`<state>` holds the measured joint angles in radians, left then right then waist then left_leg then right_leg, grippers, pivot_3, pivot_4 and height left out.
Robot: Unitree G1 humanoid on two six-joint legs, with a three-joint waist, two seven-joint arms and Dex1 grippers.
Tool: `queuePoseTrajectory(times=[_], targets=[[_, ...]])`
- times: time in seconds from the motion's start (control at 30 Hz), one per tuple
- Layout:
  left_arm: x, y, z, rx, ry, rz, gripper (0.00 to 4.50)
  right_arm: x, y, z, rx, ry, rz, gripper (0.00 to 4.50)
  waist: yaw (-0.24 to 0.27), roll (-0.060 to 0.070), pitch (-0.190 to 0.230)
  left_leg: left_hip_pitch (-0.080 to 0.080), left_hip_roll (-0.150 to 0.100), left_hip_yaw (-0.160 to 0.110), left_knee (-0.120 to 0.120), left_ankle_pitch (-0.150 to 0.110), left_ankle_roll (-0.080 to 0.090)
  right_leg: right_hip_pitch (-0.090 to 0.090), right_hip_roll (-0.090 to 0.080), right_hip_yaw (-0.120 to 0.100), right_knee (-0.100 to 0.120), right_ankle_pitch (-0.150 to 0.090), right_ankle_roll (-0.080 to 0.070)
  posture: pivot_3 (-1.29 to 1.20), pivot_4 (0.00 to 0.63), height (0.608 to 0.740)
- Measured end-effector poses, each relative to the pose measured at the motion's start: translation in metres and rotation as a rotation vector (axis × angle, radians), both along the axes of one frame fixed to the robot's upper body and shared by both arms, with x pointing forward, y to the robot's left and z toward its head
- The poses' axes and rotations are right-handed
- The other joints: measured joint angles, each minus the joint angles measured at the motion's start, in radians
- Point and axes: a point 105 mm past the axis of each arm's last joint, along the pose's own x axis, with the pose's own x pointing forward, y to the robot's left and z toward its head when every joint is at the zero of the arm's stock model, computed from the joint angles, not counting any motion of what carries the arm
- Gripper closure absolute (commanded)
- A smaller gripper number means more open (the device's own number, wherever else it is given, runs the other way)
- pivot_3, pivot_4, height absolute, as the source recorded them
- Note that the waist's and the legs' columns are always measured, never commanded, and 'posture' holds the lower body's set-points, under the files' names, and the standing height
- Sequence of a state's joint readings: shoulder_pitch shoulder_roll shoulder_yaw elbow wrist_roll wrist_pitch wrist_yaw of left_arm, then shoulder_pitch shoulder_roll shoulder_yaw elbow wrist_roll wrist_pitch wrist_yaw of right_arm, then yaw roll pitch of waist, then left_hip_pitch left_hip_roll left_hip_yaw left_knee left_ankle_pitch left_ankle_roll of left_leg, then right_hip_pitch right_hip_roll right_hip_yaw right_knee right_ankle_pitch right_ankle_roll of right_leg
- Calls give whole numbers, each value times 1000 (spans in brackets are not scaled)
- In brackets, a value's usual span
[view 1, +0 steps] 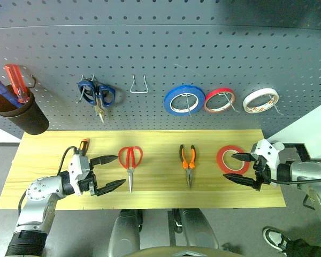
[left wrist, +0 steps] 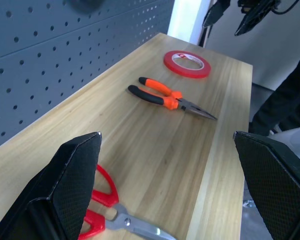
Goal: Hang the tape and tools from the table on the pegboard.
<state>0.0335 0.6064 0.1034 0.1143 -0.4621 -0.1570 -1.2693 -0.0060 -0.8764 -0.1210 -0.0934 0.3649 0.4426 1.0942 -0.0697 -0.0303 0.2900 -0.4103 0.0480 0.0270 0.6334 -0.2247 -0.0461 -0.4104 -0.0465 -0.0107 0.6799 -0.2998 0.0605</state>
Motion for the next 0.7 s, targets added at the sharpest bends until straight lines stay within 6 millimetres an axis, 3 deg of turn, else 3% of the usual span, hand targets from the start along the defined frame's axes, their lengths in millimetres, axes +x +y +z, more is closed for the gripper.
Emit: queuePoseTrajectory(times=[0.43, 0.7], targets=[[-2, -16, 9, 33, -36, 6, 70, 17, -4, -9, -32, 42, -17, 0, 3, 0, -8, 0, 0, 2, 2, 0, 0, 0, 0, 4, 0, 2, 2, -105, 170, 723], [33, -65, 12, 100, -96, 14, 70, 25, -20, -18, -114, 86, -95, 0, -3, 0, -11, -2, 0, 4, 13, -1, 2, 1, 0, 7, 0, 9, 8, -148, 199, 723]])
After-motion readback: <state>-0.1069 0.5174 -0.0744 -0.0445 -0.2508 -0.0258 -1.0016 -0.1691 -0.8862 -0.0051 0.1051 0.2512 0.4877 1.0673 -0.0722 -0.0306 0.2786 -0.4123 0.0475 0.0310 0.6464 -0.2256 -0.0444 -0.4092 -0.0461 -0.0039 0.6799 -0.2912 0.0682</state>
